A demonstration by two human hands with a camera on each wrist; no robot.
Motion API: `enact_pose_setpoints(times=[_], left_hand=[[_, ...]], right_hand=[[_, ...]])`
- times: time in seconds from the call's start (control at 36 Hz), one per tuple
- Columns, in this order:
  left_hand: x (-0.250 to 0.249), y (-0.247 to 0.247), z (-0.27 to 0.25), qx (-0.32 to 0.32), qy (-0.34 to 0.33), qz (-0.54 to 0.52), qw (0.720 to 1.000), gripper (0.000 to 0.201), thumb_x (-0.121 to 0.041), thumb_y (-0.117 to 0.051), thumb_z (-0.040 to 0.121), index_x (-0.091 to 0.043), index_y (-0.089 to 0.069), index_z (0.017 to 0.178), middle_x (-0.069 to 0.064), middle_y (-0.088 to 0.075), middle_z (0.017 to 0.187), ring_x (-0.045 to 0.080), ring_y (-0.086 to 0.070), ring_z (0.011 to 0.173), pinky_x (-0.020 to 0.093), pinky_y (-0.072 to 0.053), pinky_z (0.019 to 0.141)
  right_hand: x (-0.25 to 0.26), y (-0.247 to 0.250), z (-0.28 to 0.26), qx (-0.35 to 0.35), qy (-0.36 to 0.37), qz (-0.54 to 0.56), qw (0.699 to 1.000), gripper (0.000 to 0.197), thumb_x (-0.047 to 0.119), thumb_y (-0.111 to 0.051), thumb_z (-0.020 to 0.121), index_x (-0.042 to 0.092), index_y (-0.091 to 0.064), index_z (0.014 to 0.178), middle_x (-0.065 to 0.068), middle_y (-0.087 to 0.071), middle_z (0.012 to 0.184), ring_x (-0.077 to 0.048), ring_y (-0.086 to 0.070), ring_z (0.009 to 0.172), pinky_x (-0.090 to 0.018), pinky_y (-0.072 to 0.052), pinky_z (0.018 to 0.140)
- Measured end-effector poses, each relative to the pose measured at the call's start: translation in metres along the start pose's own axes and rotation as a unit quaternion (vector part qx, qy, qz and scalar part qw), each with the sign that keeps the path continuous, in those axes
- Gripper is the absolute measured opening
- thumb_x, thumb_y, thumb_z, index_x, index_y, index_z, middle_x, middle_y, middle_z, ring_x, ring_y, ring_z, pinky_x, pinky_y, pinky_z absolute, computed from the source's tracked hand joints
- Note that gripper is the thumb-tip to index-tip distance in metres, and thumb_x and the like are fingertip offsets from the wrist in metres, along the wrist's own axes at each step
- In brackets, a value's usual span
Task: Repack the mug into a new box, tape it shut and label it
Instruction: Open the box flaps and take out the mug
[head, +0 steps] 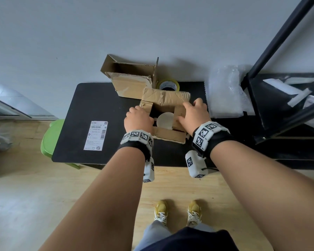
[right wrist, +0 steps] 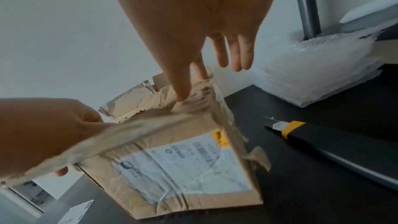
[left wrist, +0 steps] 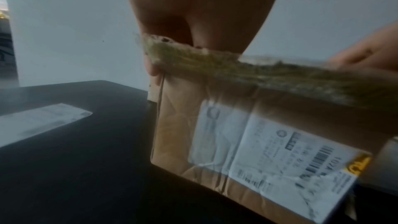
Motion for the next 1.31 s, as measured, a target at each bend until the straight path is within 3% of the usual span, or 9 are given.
enact_pose_setpoints(times=[0.14,0.25,0.39,0.5,0.61,0.72,0.89,1.08,1.31], left_hand=[[0.007,-0.005,-0.018,-0.01,0.025,-0.029,0.999,0.039,-0.034,-0.042,0.095,-0.004,-0.043,0.12,0.014,-0.05,0.12,0.03,-0.052,0.11,0.037,-0.044,0.083],[0.014,-0.005,-0.027,0.006,0.013,-0.052,0.999,0.03,-0.02,-0.042,0.095,-0.006,-0.051,0.12,0.013,-0.049,0.119,0.031,-0.05,0.109,0.038,-0.045,0.083],[0.034,0.009,-0.034,-0.042,0.069,-0.102,0.991,0.026,-0.016,-0.037,0.098,-0.008,-0.042,0.123,0.014,-0.054,0.123,0.032,-0.054,0.112,0.041,-0.046,0.087],[0.037,0.016,-0.036,-0.103,0.05,-0.091,0.989,0.046,-0.003,-0.051,0.087,-0.007,-0.039,0.131,0.013,-0.046,0.13,0.03,-0.045,0.118,0.037,-0.04,0.098],[0.027,0.023,-0.039,-0.152,-0.017,0.018,0.988,0.038,0.001,-0.049,0.082,-0.006,-0.052,0.119,0.011,-0.045,0.125,0.03,-0.04,0.113,0.037,-0.034,0.097],[0.016,0.01,-0.04,-0.091,-0.058,0.035,0.994,0.034,-0.005,-0.045,0.089,-0.005,-0.051,0.123,0.011,-0.048,0.128,0.028,-0.041,0.119,0.036,-0.033,0.102],[0.012,-0.01,-0.043,-0.017,-0.018,-0.037,0.999,0.041,-0.017,-0.042,0.098,0.0,-0.036,0.135,0.015,-0.044,0.132,0.029,-0.044,0.12,0.036,-0.04,0.099],[0.015,-0.021,-0.044,-0.055,-0.02,-0.052,0.997,0.046,-0.024,-0.034,0.101,0.0,-0.031,0.14,0.014,-0.041,0.135,0.028,-0.044,0.118,0.036,-0.04,0.098],[0.021,-0.026,-0.05,-0.083,-0.05,-0.06,0.994,0.045,-0.026,-0.036,0.1,-0.002,-0.034,0.138,0.012,-0.039,0.136,0.027,-0.043,0.116,0.035,-0.038,0.098]], right_hand=[[0.007,-0.004,-0.014,0.016,-0.01,-0.034,0.999,0.078,0.066,-0.065,0.075,0.017,-0.045,0.132,-0.012,-0.04,0.125,-0.031,-0.045,0.114,-0.041,-0.046,0.094],[0.013,-0.004,-0.023,0.02,-0.029,-0.001,0.999,0.067,0.039,-0.07,0.082,0.014,-0.041,0.137,-0.013,-0.043,0.127,-0.031,-0.046,0.119,-0.04,-0.045,0.093],[0.02,0.009,-0.029,0.0,-0.039,0.037,0.999,0.041,0.028,-0.05,0.096,0.007,-0.043,0.131,-0.016,-0.051,0.124,-0.033,-0.055,0.113,-0.039,-0.047,0.083],[0.015,0.019,-0.029,-0.026,-0.052,0.05,0.997,0.037,0.012,-0.044,0.098,0.008,-0.037,0.133,-0.017,-0.05,0.125,-0.034,-0.059,0.104,-0.038,-0.044,0.073],[0.004,0.02,-0.031,-0.045,-0.042,0.015,0.998,0.062,0.001,-0.054,0.09,0.011,-0.028,0.145,-0.016,-0.038,0.135,-0.032,-0.05,0.117,-0.038,-0.048,0.084],[0.002,0.021,-0.033,-0.097,0.015,-0.094,0.991,0.03,-0.001,-0.045,0.09,0.0,-0.057,0.119,-0.017,-0.045,0.129,-0.033,-0.044,0.117,-0.039,-0.04,0.096],[0.009,0.006,-0.033,-0.015,0.038,-0.184,0.982,0.029,0.01,-0.045,0.095,0.007,-0.057,0.121,-0.013,-0.053,0.123,-0.03,-0.043,0.118,-0.038,-0.037,0.098],[0.035,0.002,-0.019,-0.01,0.101,-0.133,0.986,0.03,0.022,-0.06,0.091,0.009,-0.057,0.118,-0.011,-0.055,0.123,-0.028,-0.049,0.115,-0.038,-0.043,0.093],[0.053,-0.029,0.007,0.09,0.033,-0.158,0.983,0.049,0.052,-0.066,0.084,0.014,-0.062,0.114,-0.006,-0.061,0.114,-0.023,-0.058,0.107,-0.032,-0.045,0.084]])
Point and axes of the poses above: each hand's wrist, its own z-axis towards the middle knuckle, its own y-axis out of the back of the hand, x = y × z, the point moved 7 cm from there along z, towards the middle knuckle
